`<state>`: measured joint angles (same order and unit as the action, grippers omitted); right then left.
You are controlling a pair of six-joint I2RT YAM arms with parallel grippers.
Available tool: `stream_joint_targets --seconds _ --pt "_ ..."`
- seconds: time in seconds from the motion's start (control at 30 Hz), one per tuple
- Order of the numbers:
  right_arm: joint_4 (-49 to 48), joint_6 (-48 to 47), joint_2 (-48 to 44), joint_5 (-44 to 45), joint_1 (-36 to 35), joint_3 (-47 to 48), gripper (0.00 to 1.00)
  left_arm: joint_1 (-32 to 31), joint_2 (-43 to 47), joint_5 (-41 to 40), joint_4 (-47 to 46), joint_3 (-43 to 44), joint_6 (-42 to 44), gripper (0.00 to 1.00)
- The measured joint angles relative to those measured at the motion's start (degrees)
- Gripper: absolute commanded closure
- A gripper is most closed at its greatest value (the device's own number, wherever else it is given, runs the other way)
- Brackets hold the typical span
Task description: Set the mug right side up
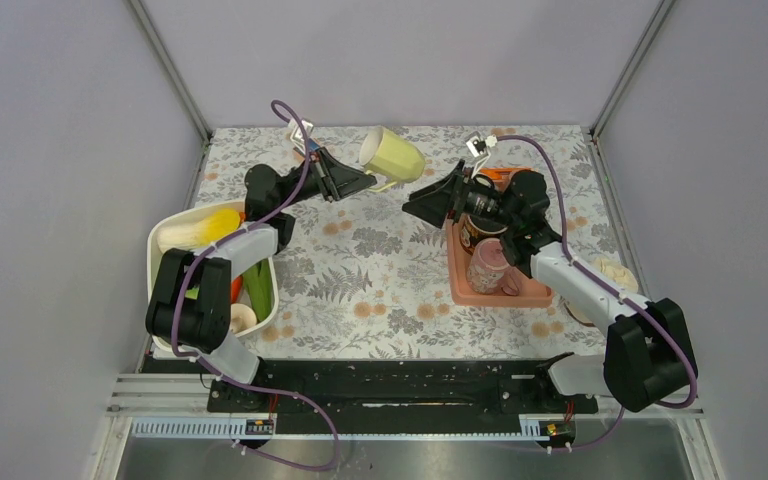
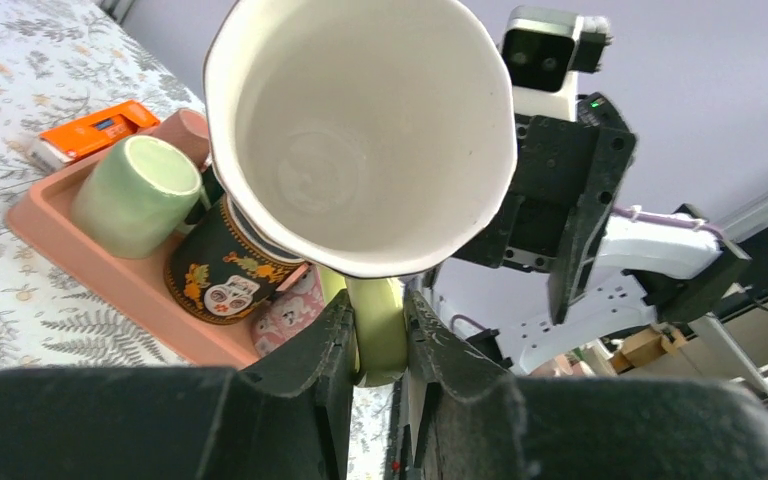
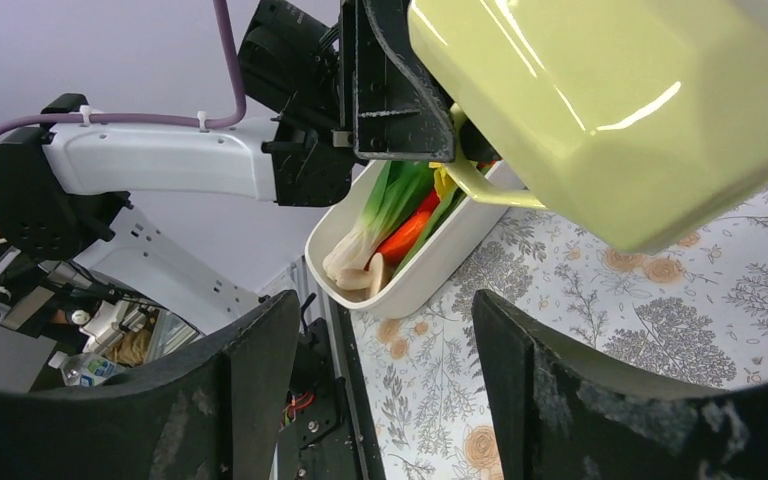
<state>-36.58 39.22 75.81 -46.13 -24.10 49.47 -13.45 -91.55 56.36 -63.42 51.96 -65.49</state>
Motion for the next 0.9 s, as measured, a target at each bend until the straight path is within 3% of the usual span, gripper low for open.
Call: stream_joint_targets --seconds 0.2,0.6,0.9 --pt "4.33 -2.71 0.00 -0.57 0.15 0.92 0.23 0.02 0.92 -1.44 10.58 0.00 9.51 1.00" --pt "28.28 -21.68 -7.74 2.14 2.71 3.61 0.16 0.98 5.38 -16.55 48.89 5.35 42.07 1.00" --pt "43.10 -33.90 -14.21 10.38 3.69 4.09 0.14 4.20 -2.34 -28.72 58.03 9.86 53.46 1.00"
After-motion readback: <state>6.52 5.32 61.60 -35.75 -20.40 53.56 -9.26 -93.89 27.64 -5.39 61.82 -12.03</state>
